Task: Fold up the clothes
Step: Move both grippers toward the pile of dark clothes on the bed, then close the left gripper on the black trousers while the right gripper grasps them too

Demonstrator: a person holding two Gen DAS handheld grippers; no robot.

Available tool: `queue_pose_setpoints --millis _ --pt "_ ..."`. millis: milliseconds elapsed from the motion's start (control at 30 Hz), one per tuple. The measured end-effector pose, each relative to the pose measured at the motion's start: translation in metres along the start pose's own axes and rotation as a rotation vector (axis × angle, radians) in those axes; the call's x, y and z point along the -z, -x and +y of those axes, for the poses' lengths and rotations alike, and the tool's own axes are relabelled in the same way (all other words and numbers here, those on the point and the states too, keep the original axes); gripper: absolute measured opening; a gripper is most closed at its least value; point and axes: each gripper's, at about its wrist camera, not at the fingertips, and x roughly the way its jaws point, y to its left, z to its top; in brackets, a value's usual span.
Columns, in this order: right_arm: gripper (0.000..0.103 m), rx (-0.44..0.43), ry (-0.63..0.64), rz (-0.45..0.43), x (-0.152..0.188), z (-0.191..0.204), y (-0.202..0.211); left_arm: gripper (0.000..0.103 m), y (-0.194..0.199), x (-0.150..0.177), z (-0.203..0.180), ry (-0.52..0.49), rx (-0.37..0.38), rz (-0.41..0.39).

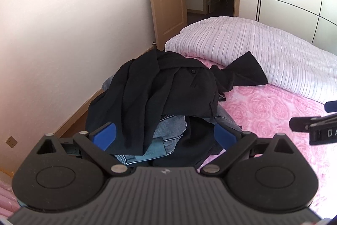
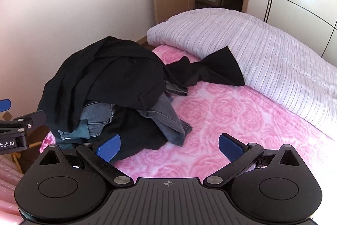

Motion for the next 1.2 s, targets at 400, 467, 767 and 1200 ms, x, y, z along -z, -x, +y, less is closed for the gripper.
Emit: queue_pose_setpoints --millis 400,467,767,1200 --pt "0.102 -0.038 -0.004 0.017 -0.002 -0.003 -0.011 0.098 0.002 0.022 0.013 0.051 -0.067 0.053" --pt "0.102 -0.034 -0.004 0.023 -0.003 0.0 -0.014 0.098 -0.004 0.023 0.02 0.053 -0.062 0.057" --pt "0.102 0.044 -0.006 0.065 -0.015 0.027 -0.036 0.098 -0.035 0.019 0.054 0.05 -0.015 0.074" --pt "0.102 0.074 0.145 0.038 -0.063 0.101 -0.093 0.098 -0.104 0.002 0.122 -0.008 0.017 0.073"
